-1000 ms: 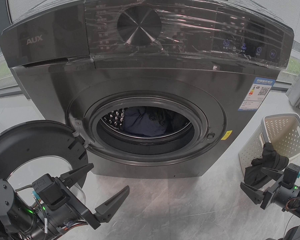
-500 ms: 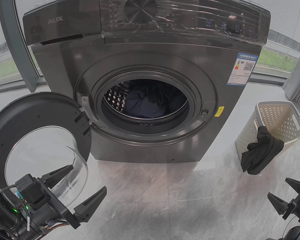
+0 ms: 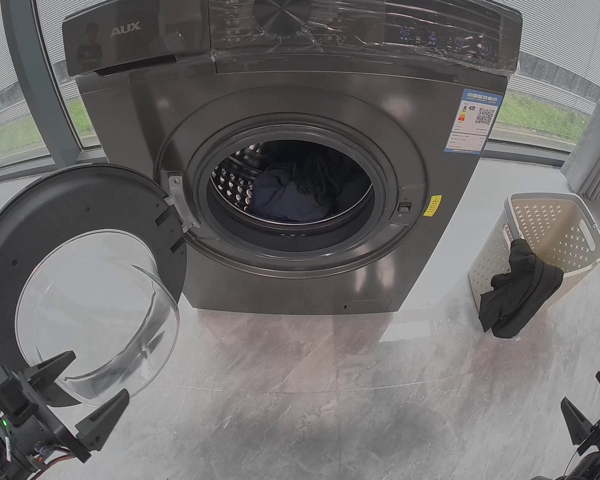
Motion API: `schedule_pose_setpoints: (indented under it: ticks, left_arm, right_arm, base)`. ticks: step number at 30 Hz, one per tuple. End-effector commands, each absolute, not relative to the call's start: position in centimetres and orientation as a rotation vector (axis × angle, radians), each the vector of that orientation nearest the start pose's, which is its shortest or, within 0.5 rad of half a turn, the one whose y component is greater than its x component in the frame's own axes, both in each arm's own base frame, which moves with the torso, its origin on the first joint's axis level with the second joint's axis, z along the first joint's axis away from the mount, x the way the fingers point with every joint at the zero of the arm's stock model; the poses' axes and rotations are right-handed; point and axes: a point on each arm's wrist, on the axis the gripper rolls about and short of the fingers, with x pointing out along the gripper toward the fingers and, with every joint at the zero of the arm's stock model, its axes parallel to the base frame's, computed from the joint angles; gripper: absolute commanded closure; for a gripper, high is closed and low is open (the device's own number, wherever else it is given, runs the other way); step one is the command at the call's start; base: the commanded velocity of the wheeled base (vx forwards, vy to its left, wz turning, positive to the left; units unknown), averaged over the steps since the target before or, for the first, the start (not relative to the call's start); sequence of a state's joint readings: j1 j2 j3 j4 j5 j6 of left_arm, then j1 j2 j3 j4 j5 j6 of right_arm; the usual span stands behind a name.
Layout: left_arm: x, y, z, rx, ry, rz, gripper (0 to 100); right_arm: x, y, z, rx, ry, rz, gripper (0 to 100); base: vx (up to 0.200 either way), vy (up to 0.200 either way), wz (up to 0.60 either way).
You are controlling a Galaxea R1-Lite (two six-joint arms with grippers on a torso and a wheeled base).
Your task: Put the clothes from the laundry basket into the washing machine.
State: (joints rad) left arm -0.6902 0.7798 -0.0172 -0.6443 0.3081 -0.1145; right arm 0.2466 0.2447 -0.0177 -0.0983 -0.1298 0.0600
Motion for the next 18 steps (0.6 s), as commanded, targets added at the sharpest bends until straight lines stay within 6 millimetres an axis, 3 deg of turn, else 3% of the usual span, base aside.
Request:
schedule_pose_setpoints:
  ticks: [1,9,13,18]
  left_arm:
    - [2.7,-1.0,12.6,-0.089,0.017,-0.305,0]
    - [0.5,0.0,11.3,-0.056,-0.037,-0.291,0]
    - [-1.1,0.1,9.7,-0.029,-0.038,-0.303,0]
    - [-1.6,-0.1,9.1,-0.006,-0.044,-0.238,0]
  right_arm:
    - [-1.5,-0.6,8.3,0.031,0.051,0.059,0]
    - [-1.5,-0.6,8.3,0.034,0.045,0.03,0]
    - [-1.5,-0.6,8.3,0.033,0.045,-0.027,0]
    - [-1.5,-0.6,8.3,0.022,0.044,-0.085,0]
  base:
    - [0.0,-0.2,0.0]
    - [0.0,-0.2,0.0]
    - [0.0,-0.2,0.0]
    - [0.0,-0.2,0.0]
